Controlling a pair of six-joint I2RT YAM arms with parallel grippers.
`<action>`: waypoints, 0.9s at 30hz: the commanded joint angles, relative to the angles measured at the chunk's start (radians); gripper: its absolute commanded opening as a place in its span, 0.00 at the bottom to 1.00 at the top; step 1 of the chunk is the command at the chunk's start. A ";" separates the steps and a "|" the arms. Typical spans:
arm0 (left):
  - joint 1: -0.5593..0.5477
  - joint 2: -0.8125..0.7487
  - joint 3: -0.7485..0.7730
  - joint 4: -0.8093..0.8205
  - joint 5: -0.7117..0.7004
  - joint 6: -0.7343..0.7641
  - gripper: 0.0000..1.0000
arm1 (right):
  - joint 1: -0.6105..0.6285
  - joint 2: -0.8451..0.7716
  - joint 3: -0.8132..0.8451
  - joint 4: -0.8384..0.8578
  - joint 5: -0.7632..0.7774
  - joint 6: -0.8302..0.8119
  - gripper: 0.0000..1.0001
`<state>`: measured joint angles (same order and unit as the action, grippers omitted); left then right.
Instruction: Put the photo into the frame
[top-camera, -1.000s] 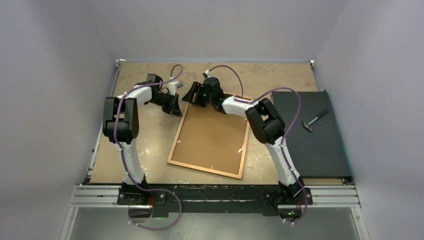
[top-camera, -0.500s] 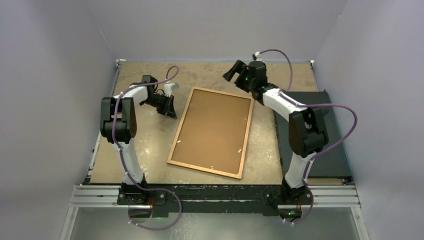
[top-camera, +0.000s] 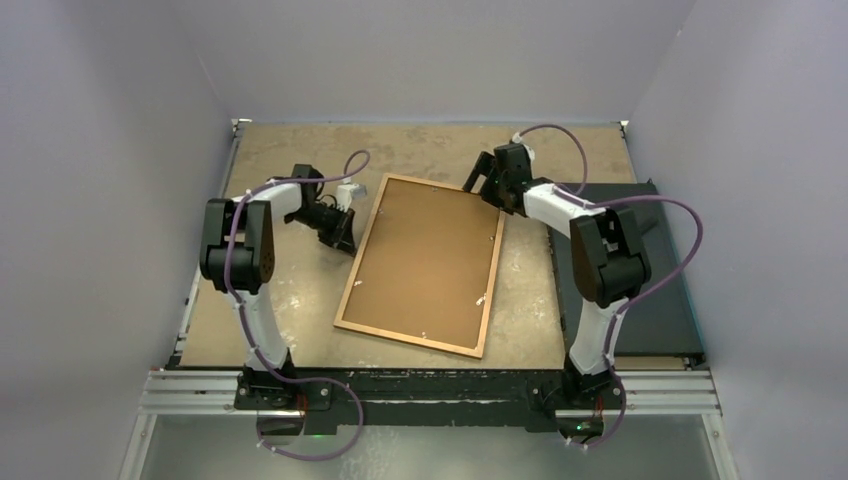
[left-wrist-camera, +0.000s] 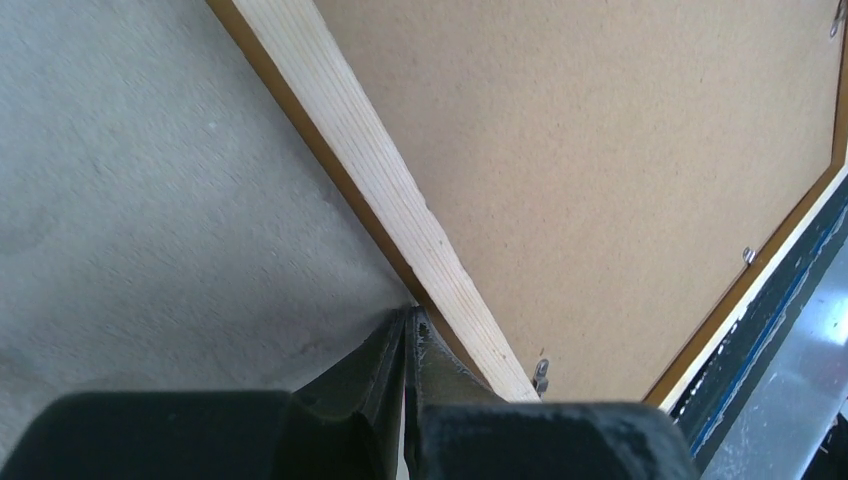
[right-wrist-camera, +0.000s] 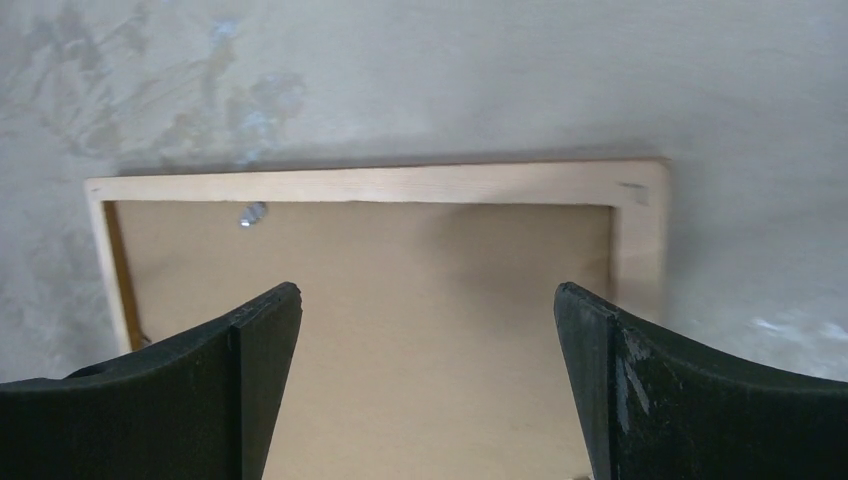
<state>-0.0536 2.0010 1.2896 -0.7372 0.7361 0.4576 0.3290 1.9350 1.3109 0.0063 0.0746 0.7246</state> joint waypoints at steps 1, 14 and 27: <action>0.001 -0.044 -0.029 -0.044 -0.011 0.100 0.01 | -0.028 -0.100 -0.074 -0.017 0.080 -0.029 0.99; -0.038 -0.076 -0.136 -0.052 -0.004 0.163 0.00 | -0.037 -0.057 -0.106 0.017 -0.025 -0.066 0.99; -0.145 -0.090 -0.195 -0.121 -0.015 0.279 0.00 | 0.163 0.335 0.460 -0.005 -0.292 -0.071 0.99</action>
<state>-0.1570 1.9053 1.1202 -0.8650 0.7395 0.6529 0.3614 2.2055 1.6020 0.0280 -0.0208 0.6453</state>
